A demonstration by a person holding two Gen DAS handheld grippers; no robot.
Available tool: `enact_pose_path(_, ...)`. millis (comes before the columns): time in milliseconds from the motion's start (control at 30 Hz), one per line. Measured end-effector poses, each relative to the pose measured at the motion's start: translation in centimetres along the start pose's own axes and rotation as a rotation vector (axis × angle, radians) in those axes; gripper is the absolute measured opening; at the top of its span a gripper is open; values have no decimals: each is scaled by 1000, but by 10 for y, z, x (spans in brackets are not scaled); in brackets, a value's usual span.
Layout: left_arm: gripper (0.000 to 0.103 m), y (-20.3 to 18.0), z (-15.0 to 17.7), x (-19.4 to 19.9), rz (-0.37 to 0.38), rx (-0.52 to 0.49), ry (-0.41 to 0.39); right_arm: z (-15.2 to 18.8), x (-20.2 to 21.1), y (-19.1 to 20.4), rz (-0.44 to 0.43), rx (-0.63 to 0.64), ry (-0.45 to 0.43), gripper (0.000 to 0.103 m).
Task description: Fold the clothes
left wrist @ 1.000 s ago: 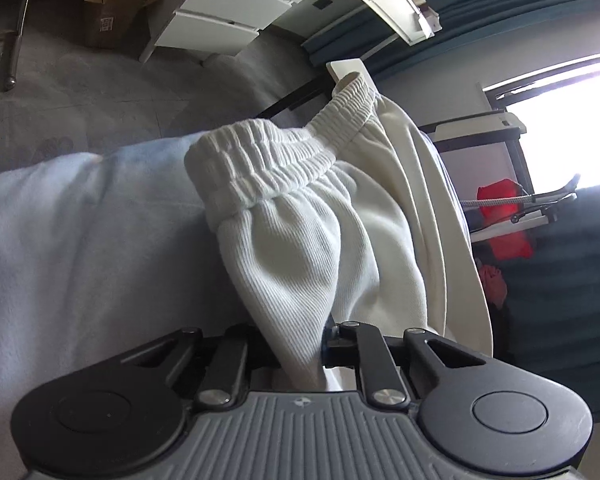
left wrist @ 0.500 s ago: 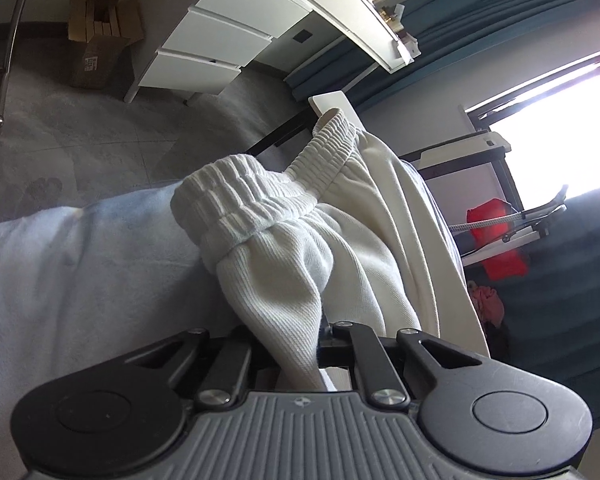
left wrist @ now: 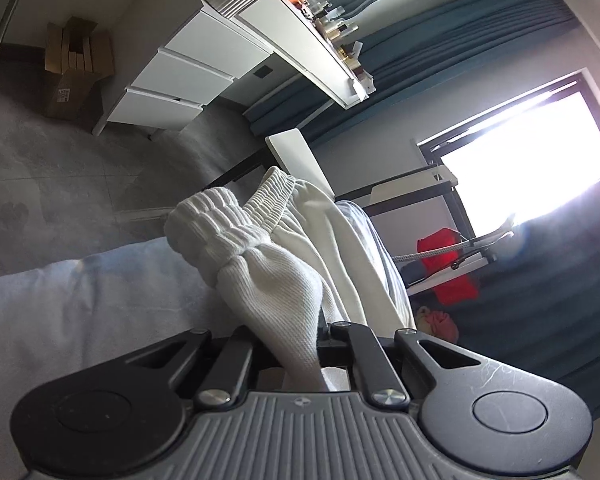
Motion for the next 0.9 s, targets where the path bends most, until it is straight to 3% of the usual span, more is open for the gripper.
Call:
enact_pose_path(133, 7, 14, 0, 21, -26, 22, 34, 57, 42, -64, 15, -36, 40, 5)
enact_pose_path(367, 8, 43, 7, 37, -137, 4, 97, 192, 86, -157, 57, -136, 258, 6)
enact_pose_path(533, 9, 52, 10, 34, -200, -54, 115, 226, 106, -173, 49, -42, 324, 11)
enact_pose_path(633, 11, 57, 11, 31, -224, -63, 124, 227, 117, -178, 86, 26, 341, 22)
enact_pose_path(700, 18, 60, 13, 27, -222, -37, 138, 221, 124, -184, 114, 84, 316, 37)
enact_pose_path(767, 26, 63, 15, 24, -221, -10, 151, 211, 133, -185, 123, 131, 262, 79)
enact_pose_path(800, 28, 64, 16, 22, -220, 3, 158, 204, 134, -182, 126, 156, 230, 83)
enact_pose_path(867, 44, 67, 18, 18, -218, 29, 171, 191, 125, -172, 95, 213, 196, 81)
enact_pose_path(900, 45, 68, 19, 16, -217, 43, 178, 185, 118, -166, 80, 235, 187, 81)
Point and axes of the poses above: each gripper's, at about its wrist camera, not at the fingertips, and x roughly against the way its jaws point, y to its left, z to its underside, the point moved 9 cm from there along -x, roughly the way its jaws point, and after that the axes turned 14 degrees about x, right-handed, at the moved point
